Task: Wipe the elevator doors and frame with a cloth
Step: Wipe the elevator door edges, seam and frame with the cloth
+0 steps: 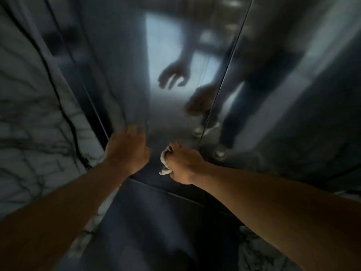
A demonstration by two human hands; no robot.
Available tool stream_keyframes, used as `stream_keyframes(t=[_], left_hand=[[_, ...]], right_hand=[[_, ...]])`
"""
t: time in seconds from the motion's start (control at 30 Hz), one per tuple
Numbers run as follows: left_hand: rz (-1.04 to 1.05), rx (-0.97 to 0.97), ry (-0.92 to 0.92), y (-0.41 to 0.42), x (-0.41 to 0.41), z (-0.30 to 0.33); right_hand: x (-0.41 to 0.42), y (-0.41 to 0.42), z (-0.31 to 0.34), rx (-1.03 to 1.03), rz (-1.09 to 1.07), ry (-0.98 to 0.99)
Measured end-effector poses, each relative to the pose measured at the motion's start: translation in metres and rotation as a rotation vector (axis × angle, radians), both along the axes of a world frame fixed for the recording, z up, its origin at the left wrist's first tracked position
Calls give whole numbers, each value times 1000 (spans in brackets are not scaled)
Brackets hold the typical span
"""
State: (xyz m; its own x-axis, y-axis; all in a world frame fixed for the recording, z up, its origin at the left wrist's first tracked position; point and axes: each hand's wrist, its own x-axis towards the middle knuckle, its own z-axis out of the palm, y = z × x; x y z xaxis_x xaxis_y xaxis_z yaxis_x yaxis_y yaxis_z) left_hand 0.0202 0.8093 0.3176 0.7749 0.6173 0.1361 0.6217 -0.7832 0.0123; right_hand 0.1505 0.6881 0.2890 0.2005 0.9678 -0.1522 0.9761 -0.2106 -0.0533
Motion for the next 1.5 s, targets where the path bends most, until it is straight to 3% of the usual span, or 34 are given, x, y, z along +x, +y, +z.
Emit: stream_keyframes(t=[0.43, 0.6, 0.73, 0.9, 1.13, 1.5], left_hand=[[-274, 474, -203, -1, -1, 369], [-296, 595, -420, -27, 18, 517], [-282, 671, -504, -44, 28, 606], [-268, 798, -592, -50, 44, 678], [-187, 920, -690, -65, 83, 786], [27, 945, -875, -46, 127, 916]], right_hand=[[-25, 5, 403, 465, -135, -331], [-21, -5, 538, 587, -84, -728], [-12, -19, 633, 630, -171, -769], [5, -41, 707, 766, -174, -846], [68, -73, 812, 901, -122, -1153], [140, -75, 944, 1153, -125, -1179]])
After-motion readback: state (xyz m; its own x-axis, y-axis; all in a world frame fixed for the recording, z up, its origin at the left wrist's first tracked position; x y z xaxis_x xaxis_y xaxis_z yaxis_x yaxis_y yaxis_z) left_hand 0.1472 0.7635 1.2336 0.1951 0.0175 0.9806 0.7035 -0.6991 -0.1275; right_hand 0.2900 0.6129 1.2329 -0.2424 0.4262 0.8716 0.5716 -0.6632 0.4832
